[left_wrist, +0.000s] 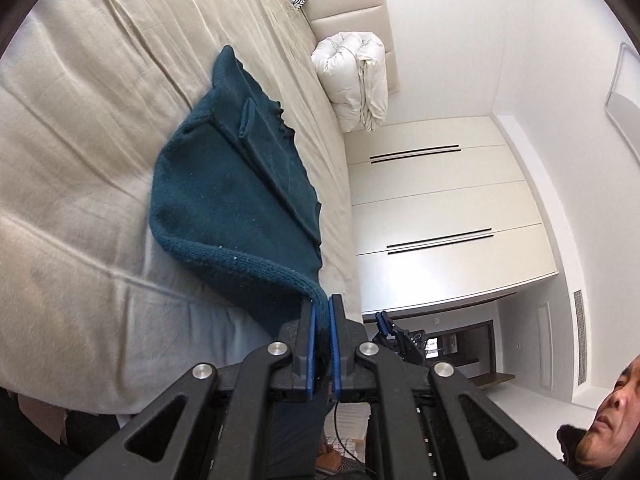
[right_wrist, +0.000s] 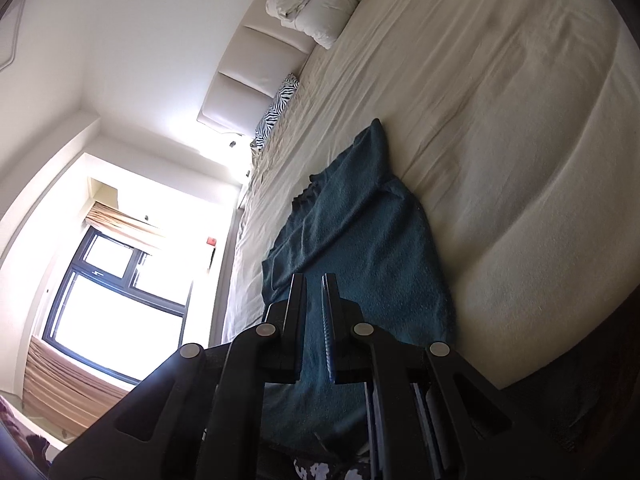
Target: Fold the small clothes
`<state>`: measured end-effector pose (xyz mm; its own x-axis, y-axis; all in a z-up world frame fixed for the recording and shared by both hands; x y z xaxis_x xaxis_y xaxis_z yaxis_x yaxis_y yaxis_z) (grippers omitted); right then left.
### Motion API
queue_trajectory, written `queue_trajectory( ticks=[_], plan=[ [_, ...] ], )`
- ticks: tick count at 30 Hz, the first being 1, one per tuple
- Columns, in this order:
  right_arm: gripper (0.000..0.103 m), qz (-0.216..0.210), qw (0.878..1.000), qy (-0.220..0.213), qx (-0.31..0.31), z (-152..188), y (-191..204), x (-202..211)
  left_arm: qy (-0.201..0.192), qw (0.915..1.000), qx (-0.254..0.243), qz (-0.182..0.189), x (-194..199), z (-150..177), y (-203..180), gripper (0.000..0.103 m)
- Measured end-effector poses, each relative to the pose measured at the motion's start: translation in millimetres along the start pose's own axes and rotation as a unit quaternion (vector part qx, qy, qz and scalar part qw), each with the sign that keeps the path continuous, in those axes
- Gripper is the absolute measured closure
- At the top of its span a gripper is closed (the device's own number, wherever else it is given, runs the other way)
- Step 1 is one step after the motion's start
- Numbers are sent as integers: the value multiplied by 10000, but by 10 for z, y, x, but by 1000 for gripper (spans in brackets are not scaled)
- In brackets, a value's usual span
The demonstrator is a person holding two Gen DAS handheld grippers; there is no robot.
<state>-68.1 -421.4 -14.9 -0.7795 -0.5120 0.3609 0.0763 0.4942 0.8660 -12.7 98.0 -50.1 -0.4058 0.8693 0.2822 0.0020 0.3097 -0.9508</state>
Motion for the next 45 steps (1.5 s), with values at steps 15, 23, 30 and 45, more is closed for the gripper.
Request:
queue_trajectory(
  ticks=[15, 23, 30, 45],
  plan=[
    [36, 1397, 9848, 1018, 141, 556, -339, 343, 298, 9977, 103, -596, -144, 107, 386, 96],
    [44, 1704, 9645, 2004, 232, 976, -462, 127, 321, 9962, -50, -814, -86, 180, 402, 96],
    [50, 2155, 9536, 2098, -136, 1072, -761, 160, 377, 9940, -94, -1018, -61, 233, 504, 96],
    [78, 1970, 9476, 2500, -273, 1353, -808, 53, 431, 9933, -99, -1067, -69, 281, 584, 96]
  ],
)
Point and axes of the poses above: each gripper's, at about its wrist camera, not at the fingertips, and x roughly against the way its jaws point, y to its left, z to its underside, the point moved 7 cm from there along -x, roughly the way its jaws point, and after that the axes turned 3 degrees about -z, right-handed, at the moved point
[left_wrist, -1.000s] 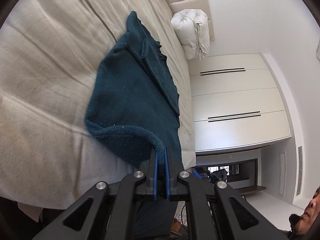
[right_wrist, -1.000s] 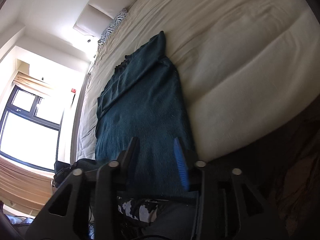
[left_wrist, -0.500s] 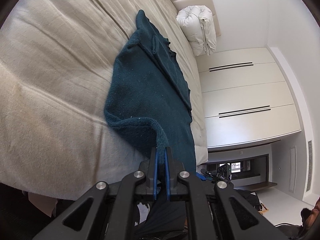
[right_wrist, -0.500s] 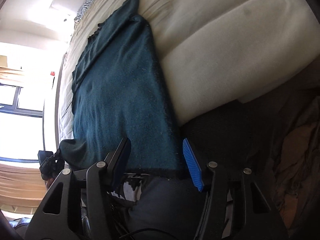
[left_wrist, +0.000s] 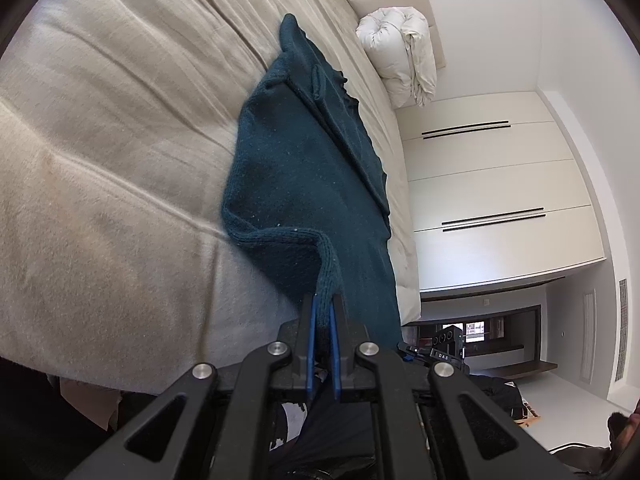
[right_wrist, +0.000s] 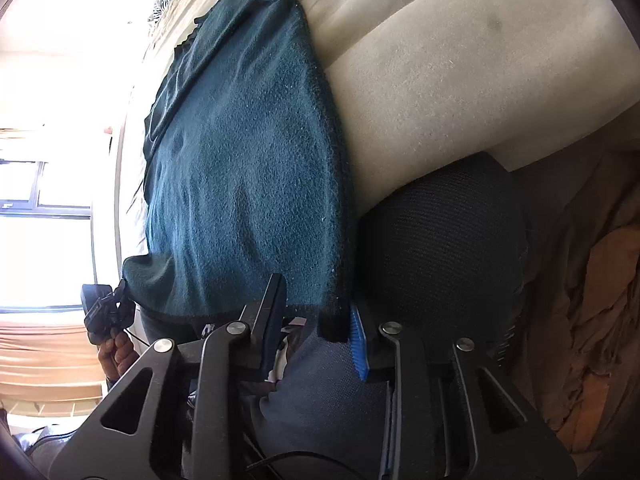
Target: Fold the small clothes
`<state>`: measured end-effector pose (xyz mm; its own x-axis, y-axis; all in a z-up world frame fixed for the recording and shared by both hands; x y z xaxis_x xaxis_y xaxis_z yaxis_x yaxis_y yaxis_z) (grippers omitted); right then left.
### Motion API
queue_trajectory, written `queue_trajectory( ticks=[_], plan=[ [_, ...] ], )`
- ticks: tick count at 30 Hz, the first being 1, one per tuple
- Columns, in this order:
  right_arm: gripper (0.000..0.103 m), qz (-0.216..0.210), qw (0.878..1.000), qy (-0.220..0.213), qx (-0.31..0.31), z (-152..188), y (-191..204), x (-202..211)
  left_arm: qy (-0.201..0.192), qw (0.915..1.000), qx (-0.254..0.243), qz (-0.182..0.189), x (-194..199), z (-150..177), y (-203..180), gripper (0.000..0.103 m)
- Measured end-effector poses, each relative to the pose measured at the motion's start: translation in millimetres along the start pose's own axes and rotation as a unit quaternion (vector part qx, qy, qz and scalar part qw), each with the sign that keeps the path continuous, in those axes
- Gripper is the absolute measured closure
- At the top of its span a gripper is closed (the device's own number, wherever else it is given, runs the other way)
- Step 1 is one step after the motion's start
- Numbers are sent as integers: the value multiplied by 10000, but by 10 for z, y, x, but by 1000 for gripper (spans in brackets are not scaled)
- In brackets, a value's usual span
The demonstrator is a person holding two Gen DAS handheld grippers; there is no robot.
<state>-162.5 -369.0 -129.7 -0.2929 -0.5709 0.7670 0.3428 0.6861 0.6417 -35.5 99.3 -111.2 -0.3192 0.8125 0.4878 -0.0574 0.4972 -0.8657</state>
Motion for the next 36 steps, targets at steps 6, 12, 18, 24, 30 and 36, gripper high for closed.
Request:
queue_trajectory(
  ticks=[6, 12, 18, 24, 30, 36],
  plan=[
    [87, -47, 9998, -161, -117, -27, -50, 55, -7, 10000, -2, -3, 15, 10, 3, 96],
    [96, -3, 9993, -366, -70, -58, -78, 172, -8, 10000, -12, -44, 25, 14, 21, 96],
    [97, -64, 9975, -710, -12, -177, 6, 336, -56, 10000, -48, -67, 58, 21, 25, 96],
    [97, -518, 9938, -955, 224, -355, 350, 404, -121, 9997, -28, 203, 104, -18, -67, 96],
    [97, -1240, 9842, -1213, 351, -668, 822, 438, -327, 9974, 115, 639, 207, -194, -210, 96],
    [97, -1611, 9740, -1542, 412, -1110, 1240, 486, -568, 9935, 103, 978, 266, -557, -450, 96]
  ],
)
Point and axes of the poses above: each gripper's, at about its wrist camera, not at the fingertips, and x roughly against the way its jaws point, y to its left, z to its underside, the point moved 7 cm from there along -x, roughly the way its jaws point, and after that the axes turned 3 degrees about -z, right-handed, at the moved point
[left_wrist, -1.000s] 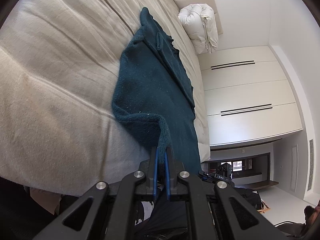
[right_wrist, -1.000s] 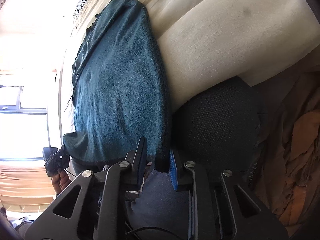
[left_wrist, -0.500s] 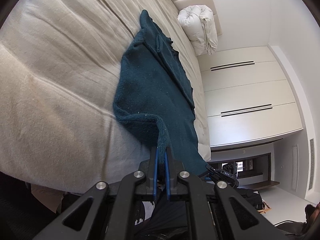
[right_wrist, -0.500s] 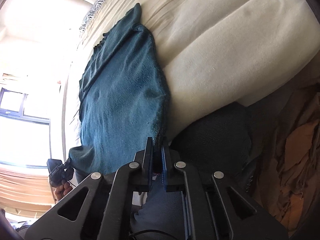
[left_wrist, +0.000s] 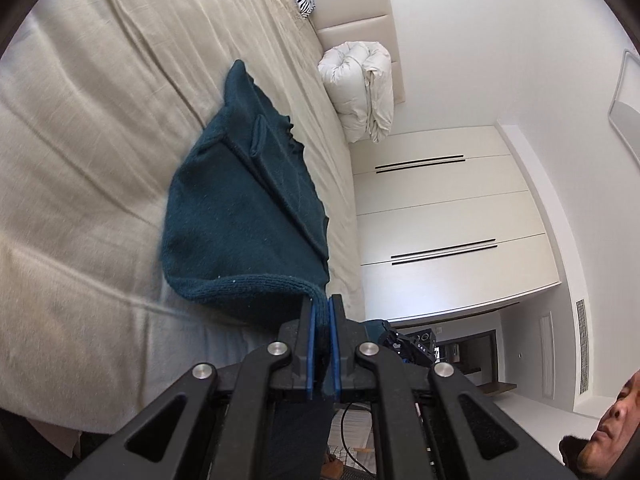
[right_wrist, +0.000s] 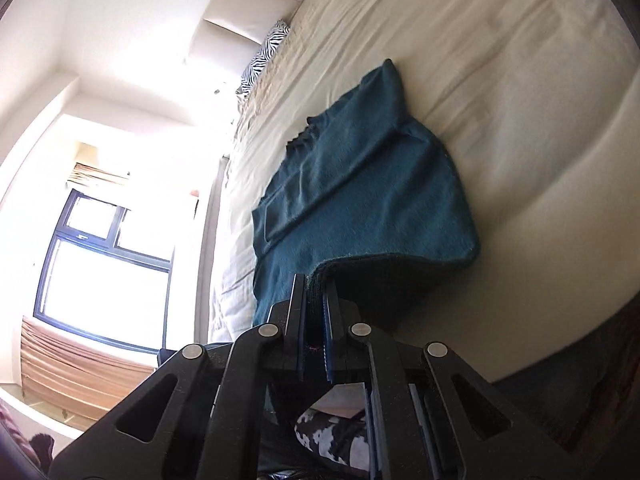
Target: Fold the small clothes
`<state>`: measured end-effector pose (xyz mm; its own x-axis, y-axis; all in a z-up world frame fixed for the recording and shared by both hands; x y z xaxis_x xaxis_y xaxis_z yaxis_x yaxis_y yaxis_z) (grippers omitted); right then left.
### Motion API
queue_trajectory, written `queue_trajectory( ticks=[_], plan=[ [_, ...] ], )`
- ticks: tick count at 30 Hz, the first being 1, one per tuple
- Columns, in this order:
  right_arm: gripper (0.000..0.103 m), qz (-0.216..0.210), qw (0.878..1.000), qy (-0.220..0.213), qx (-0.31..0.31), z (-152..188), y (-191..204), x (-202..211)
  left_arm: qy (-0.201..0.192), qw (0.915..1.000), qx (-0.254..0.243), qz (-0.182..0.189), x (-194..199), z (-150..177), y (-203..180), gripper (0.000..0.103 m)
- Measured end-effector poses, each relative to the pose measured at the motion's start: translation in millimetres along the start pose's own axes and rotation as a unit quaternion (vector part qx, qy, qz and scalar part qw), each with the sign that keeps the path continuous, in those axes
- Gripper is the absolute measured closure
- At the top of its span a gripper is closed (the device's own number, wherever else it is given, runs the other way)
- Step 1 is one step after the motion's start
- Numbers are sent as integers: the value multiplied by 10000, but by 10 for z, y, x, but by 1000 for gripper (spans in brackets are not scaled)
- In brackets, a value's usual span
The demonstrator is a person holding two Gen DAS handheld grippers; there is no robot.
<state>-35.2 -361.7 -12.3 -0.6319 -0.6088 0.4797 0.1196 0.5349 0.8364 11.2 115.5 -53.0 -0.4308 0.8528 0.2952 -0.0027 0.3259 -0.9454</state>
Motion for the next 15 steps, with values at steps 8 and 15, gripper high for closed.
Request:
queue_trajectory(
  ticks=[8, 15],
  plan=[
    [97, -74, 9996, -259, -32, -622, 102, -329, -213, 9997, -99, 65, -132, -516, -203, 96],
    [97, 55, 9988, -482, -30, -1218, 82, -636, -392, 9992, -58, 69, -329, -1061, -236, 96]
  ],
)
Point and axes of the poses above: each gripper's, at about its wrist camera, not at the fingertips, and x roughly against the way its jaws point, y to its left, z to its underside, the point moved 7 cm from there along -x, roughly the way its jaws point, and after that the axes turned 3 degrees about -z, right-handed, at the moved point
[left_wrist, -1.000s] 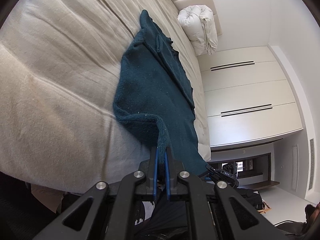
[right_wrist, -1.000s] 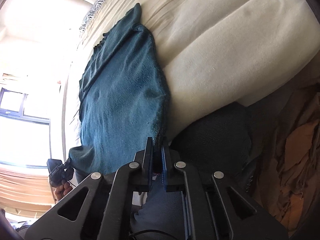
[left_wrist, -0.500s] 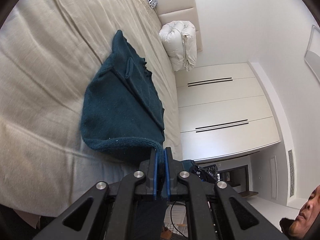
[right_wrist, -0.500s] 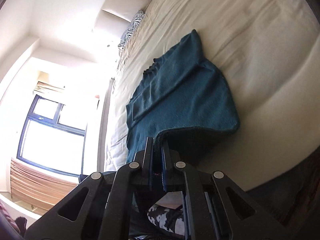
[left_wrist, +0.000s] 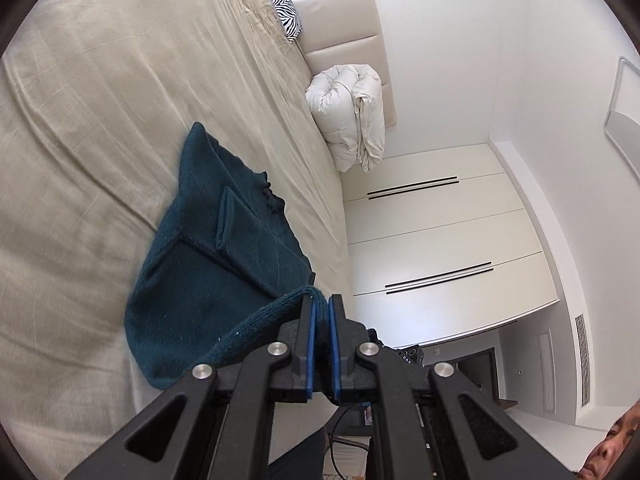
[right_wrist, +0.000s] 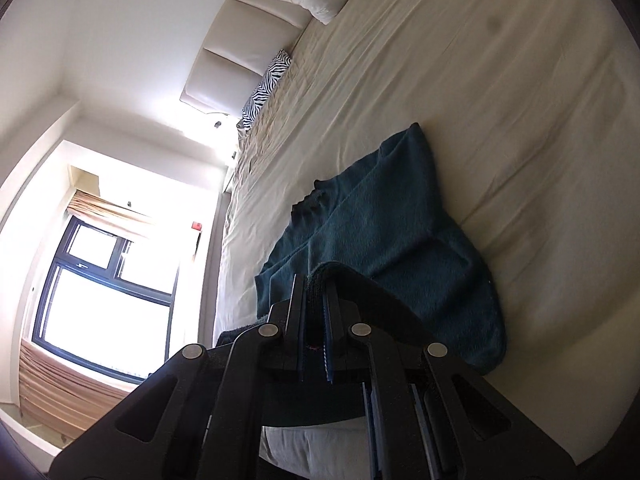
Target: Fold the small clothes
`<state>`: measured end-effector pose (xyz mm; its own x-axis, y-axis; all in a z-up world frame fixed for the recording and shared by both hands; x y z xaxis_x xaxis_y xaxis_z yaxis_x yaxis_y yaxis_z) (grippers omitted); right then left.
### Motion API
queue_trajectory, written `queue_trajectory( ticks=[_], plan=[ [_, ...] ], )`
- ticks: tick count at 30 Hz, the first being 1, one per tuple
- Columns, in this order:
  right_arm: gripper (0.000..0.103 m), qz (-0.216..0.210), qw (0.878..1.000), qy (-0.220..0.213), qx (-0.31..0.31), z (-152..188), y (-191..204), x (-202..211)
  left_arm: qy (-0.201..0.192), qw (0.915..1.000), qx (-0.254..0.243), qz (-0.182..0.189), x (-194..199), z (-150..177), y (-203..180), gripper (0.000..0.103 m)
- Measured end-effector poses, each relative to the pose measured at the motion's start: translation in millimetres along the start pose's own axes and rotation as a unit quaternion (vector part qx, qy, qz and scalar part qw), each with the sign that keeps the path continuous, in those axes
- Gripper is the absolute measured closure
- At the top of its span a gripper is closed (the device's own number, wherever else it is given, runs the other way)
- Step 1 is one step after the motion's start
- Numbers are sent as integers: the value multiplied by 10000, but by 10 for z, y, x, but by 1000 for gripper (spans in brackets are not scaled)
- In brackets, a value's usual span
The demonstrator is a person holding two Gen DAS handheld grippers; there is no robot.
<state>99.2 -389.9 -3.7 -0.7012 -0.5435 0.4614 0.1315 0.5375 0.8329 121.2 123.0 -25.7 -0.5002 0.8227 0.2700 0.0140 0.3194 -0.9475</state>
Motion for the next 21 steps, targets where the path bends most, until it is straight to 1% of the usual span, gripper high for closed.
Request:
queue_trajectory(
  ticks=[6, 10, 14, 19, 21],
  plan=[
    [97, 191, 9998, -98, -52, -451, -128, -369, -77, 9999, 72, -48, -279, -449, 14, 96],
    [97, 322, 9993, -116, -125, -721, -287, -647, -43, 9998, 96, -178, -502, -672, 72, 96],
    [97, 474, 9985, -114, -248, -967, -475, -995, -46, 9993, 195, -318, -713, -908, 198, 96],
    [97, 629, 9970, -86, -445, -1193, -740, -1373, -127, 9979, 430, -468, -944, -1240, 448, 96],
    [97, 647, 9962, -118, -562, -1294, -847, -1513, -135, 9975, 448, -533, -1043, -1354, 532, 96]
  ],
)
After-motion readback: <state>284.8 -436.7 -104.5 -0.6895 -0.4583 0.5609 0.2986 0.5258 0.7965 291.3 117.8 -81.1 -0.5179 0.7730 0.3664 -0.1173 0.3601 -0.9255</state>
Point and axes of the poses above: each gripper's, at about its wrist camera, not at the fingertips, and x roughly against the way its jaws point, y to its left, z to its underside, the point moved 7 cm from there along -x, roughly the way its jaws point, and after that the axes turned 3 degrees about -z, right-handed, at the moved point
